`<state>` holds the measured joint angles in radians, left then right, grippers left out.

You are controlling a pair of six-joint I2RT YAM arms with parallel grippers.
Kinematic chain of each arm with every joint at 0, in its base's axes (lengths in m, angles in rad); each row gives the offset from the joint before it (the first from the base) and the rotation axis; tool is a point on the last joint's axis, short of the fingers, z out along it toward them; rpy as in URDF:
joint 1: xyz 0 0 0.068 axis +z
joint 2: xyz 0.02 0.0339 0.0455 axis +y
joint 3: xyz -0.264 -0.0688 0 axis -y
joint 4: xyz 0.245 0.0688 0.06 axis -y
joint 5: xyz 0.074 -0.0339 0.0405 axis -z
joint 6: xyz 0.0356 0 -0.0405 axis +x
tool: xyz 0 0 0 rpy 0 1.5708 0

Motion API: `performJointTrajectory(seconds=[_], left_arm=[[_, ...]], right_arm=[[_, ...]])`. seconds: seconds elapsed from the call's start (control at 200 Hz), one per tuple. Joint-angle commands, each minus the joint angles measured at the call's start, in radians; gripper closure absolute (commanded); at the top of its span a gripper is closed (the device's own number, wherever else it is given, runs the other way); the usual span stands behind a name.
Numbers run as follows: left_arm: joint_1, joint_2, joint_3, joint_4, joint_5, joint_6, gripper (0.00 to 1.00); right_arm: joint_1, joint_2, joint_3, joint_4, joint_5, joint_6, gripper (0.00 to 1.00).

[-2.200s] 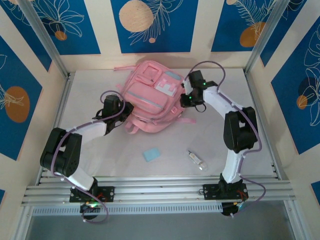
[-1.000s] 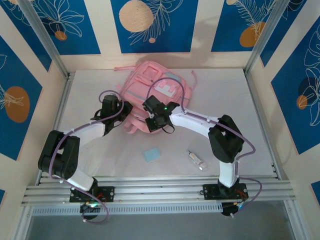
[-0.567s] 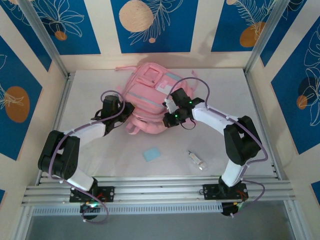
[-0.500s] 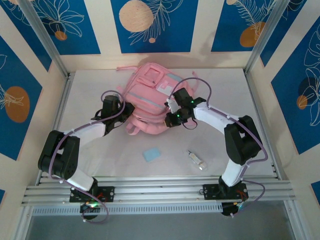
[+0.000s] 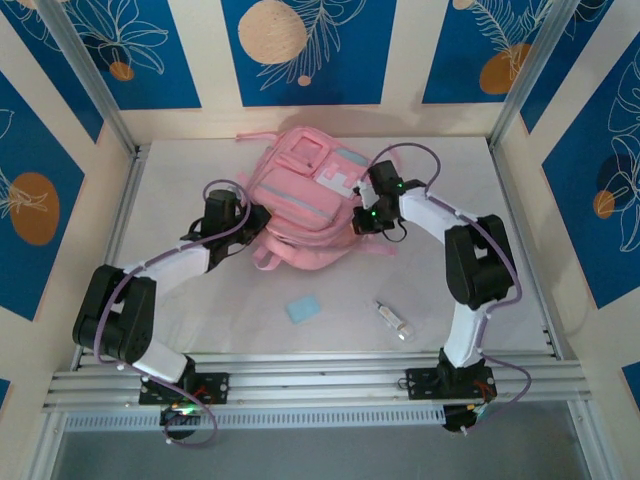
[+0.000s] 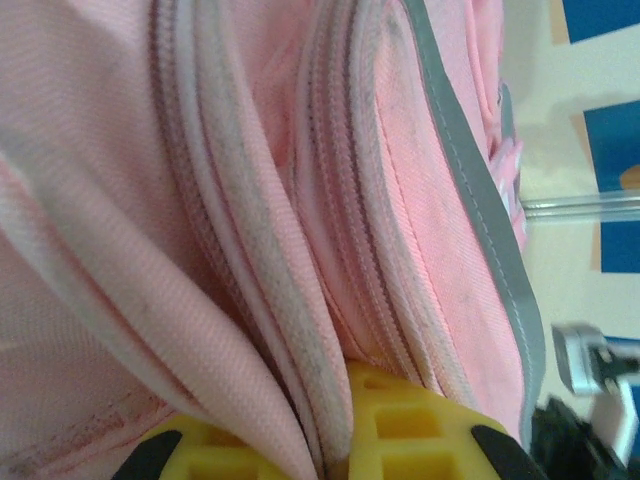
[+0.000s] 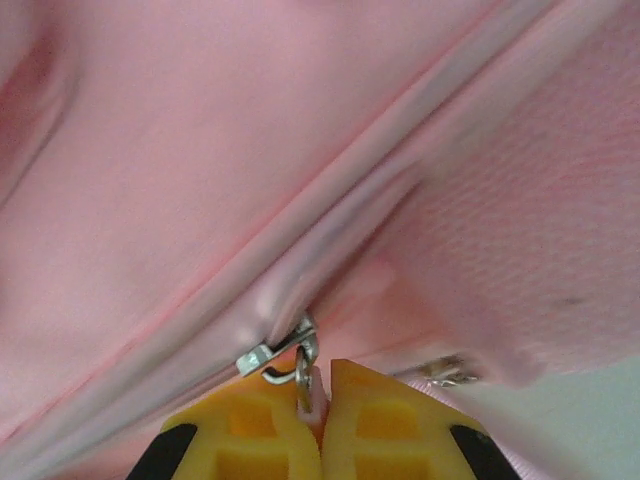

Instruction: Pack books, pencil case, and school supplies into a backpack

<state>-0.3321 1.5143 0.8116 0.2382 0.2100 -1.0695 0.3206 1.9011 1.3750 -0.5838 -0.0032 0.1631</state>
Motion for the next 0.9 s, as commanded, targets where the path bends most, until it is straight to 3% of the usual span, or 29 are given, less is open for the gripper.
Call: performJointTrajectory(seconds=[0.0, 0.115, 0.225, 0.38, 0.55, 0.655, 0.895], left_arm=[[0.034, -0.077, 0.037, 0.010, -0.023, 0.066, 1.00], [0.034, -0.078, 0.028, 0.015, -0.009, 0.060, 1.00], [0.034, -0.077, 0.023, 0.023, 0.003, 0.055, 1.00], [0.031, -0.065, 0.019, 0.043, 0.034, 0.055, 1.00], [0.014, -0.053, -0.023, 0.130, 0.031, 0.049, 1.00], [0.010, -0.030, -0.053, 0.208, 0.035, 0.047, 1.00], [-0.012, 0.021, -0.072, 0.297, 0.057, 0.050, 1.00]], right_arm=[[-0.146, 0.094, 0.136, -0.071, 0.291, 0.020, 1.00], [-0.181, 0.173, 0.302, -0.123, 0.211, 0.025, 1.00], [-0.170, 0.162, 0.343, -0.146, 0.143, 0.018, 1.00], [-0.125, 0.001, 0.202, -0.101, -0.015, 0.022, 0.57], [-0.062, -0.148, 0.047, 0.025, -0.143, 0.109, 0.37], [-0.009, -0.163, 0.000, 0.137, -0.222, 0.197, 0.30], [0.115, -0.091, 0.035, 0.245, -0.137, 0.274, 0.28]])
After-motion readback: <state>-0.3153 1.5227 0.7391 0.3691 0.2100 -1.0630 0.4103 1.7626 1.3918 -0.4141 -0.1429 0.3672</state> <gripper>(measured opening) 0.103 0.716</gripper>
